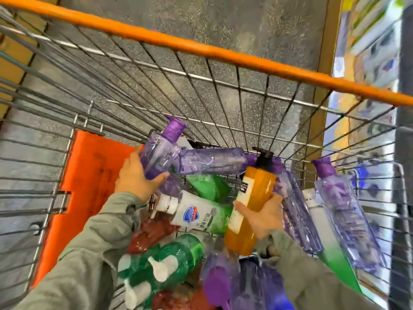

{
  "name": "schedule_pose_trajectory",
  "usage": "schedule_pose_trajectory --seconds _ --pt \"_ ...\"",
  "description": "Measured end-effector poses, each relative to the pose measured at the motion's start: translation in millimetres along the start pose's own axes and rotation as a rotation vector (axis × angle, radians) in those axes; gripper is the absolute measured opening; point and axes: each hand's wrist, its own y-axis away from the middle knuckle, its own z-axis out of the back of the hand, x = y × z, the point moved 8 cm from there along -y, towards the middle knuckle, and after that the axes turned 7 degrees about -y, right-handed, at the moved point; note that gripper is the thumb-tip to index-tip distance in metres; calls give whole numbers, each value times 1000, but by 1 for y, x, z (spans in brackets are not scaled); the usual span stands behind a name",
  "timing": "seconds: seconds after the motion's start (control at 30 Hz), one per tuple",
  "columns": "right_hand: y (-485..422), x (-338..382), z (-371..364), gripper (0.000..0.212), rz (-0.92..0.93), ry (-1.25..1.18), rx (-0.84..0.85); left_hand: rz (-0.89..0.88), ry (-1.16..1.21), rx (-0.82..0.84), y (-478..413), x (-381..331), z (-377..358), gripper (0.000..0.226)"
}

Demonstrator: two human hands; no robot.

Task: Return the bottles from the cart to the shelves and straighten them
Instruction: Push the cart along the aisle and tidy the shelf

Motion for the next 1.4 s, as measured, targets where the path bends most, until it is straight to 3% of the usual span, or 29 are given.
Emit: schedule_pose_trajectory --seconds 0.17,0.27,0.4,0.67,0.9,1.13,1.4 --pt "-3 5 3 95 -5 48 43 29 -90 63 -6 4 1 99" --pt "-5 6 2 89 -21 57 43 51 -137 88 -11 3 3 92" --pt "-25 -23 -5 101 -11 13 53 93 -30 46 -8 1 5 82" --pt "7 13 7 66 109 125 93 202 -88 86 -2 6 16 86" --pt "29 31 7 73 192 121 44 138 -100 69 17 -6 29 84" --pt "60 49 11 86 266 127 -103 -107 -156 -104 56 -17 61 80" --pt "90 67 21 78 392 -34 -161 -265 -71 -249 81 -30 88 78"
